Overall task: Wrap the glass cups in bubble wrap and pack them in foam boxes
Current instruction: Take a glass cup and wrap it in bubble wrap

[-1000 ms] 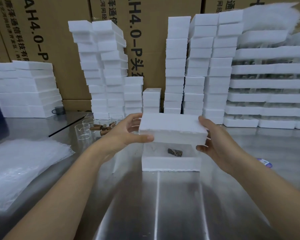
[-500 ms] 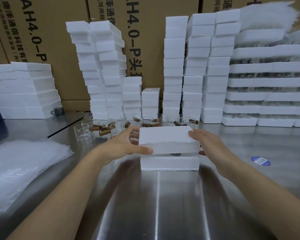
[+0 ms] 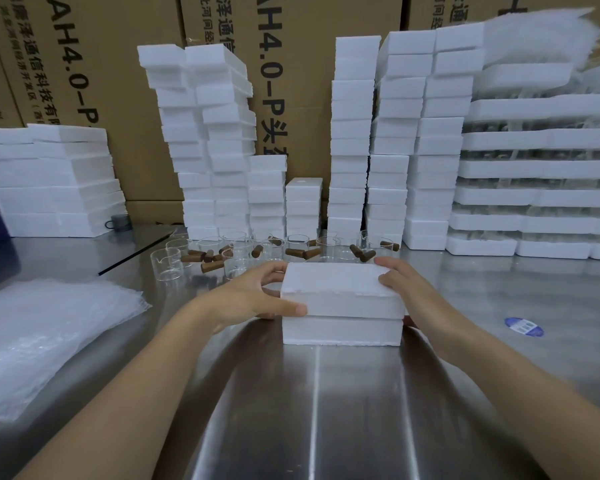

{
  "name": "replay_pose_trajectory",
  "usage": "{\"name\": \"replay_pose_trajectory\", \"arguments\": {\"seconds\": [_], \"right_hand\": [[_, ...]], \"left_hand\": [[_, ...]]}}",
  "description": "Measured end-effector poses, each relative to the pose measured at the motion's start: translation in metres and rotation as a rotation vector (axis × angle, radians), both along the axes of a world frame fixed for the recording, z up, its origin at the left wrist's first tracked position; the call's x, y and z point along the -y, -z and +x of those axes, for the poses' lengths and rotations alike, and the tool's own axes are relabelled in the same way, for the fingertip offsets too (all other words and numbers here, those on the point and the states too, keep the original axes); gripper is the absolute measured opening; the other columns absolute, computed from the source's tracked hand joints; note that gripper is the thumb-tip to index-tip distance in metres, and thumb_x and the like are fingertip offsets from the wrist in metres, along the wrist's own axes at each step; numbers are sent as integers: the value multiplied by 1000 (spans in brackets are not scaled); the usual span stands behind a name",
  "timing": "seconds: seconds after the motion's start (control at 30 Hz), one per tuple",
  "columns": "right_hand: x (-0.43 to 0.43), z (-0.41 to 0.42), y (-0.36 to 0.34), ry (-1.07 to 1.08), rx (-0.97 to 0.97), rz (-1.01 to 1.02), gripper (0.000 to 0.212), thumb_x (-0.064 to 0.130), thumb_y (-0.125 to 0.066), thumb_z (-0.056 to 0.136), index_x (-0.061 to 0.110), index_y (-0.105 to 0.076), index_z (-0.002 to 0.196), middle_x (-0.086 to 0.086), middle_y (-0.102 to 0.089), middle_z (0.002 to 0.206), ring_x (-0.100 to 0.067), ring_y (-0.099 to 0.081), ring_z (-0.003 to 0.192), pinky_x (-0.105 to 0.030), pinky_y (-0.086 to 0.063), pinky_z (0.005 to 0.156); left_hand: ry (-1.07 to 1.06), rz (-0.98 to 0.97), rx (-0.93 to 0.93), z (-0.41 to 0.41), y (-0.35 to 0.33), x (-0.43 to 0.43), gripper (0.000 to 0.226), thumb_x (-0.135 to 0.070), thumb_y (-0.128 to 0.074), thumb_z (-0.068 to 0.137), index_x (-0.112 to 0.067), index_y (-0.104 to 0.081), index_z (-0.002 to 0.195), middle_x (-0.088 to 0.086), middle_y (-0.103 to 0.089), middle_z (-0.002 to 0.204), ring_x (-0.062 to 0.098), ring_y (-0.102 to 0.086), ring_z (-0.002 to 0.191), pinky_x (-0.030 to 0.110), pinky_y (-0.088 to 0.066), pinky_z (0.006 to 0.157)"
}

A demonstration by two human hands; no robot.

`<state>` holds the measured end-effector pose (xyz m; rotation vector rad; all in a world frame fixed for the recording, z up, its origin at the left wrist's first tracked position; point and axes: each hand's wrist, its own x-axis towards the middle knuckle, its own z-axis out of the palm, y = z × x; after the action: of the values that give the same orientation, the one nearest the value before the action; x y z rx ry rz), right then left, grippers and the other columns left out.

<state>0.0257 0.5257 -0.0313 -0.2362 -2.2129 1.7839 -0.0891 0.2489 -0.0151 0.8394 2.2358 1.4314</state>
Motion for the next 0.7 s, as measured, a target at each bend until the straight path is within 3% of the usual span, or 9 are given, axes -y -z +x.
{"name": "replay_pose_trajectory", "arguments": {"seconds": [0.1,0.2,0.27,0.33,0.43,0.53,0.57,0.63,0.7], "right_hand": [[-4,4,1,-54,1,25,29,45,-63,99,54,-60,126,15,-71,122,-2,-71,101,-28,-48,84],[-6,6,1,-79,-6,31,32,52,-69,94,57,-60,125,22,-74,112,6,-71,96,-26,-48,86],[-5,5,1,-77,-27,17,35,52,-70,93,56,-60,127,25,-73,110,7,-71,95,-21,-48,82],[-2,3,3,-57,-42,8,38,52,-69,94,55,-60,131,27,-68,122,6,-69,104,-20,-49,87],[0,1,5,-23,-49,-6,41,53,-66,96,56,-58,137,28,-58,138,3,-59,122,-27,-45,106],[-1,4,2,-72,-67,-37,40,65,-60,96,63,-56,135,49,-54,126,28,-52,106,-15,-40,86],[-2,4,1,-88,-71,-44,40,69,-57,95,65,-55,135,51,-53,126,28,-50,109,-16,-39,86],[-5,4,1,-108,-71,-46,39,70,-55,95,64,-57,133,42,-56,135,15,-54,122,-23,-43,95],[-6,2,3,-113,-72,-20,33,62,-59,97,62,-61,130,35,-59,138,7,-58,124,-28,-45,101]], "left_hand": [[21,2,-10,1,1,0,92,-35,-102,69,-40,-52,145,-17,-58,150,5,-70,121,29,-58,101],[16,-21,-33,2,2,0,96,-36,-102,69,-40,-49,148,-15,-58,151,8,-66,128,39,-49,116],[12,-36,-41,2,3,-1,101,-42,-102,65,-40,-47,149,-15,-56,152,8,-65,128,39,-48,117],[6,-51,-50,3,4,-1,108,-52,-102,58,-41,-45,150,-17,-54,153,5,-63,127,33,-48,112],[10,-74,-61,3,3,0,116,-65,-101,50,-44,-44,149,-18,-53,154,4,-63,126,33,-47,113],[20,-22,-16,5,0,-2,125,-74,-96,52,-48,-35,157,-18,-47,158,10,-58,135,43,-45,120],[5,25,18,6,-2,-4,125,-81,-90,54,-53,-29,160,-18,-43,159,14,-52,141,47,-42,123],[-25,129,83,7,-3,-9,106,-89,-76,65,-64,-30,157,-17,-38,165,20,-43,150,53,-36,126],[-30,142,92,8,-1,-14,78,-85,-67,77,-68,-43,149,-20,-39,167,19,-40,153,54,-32,128]]}}
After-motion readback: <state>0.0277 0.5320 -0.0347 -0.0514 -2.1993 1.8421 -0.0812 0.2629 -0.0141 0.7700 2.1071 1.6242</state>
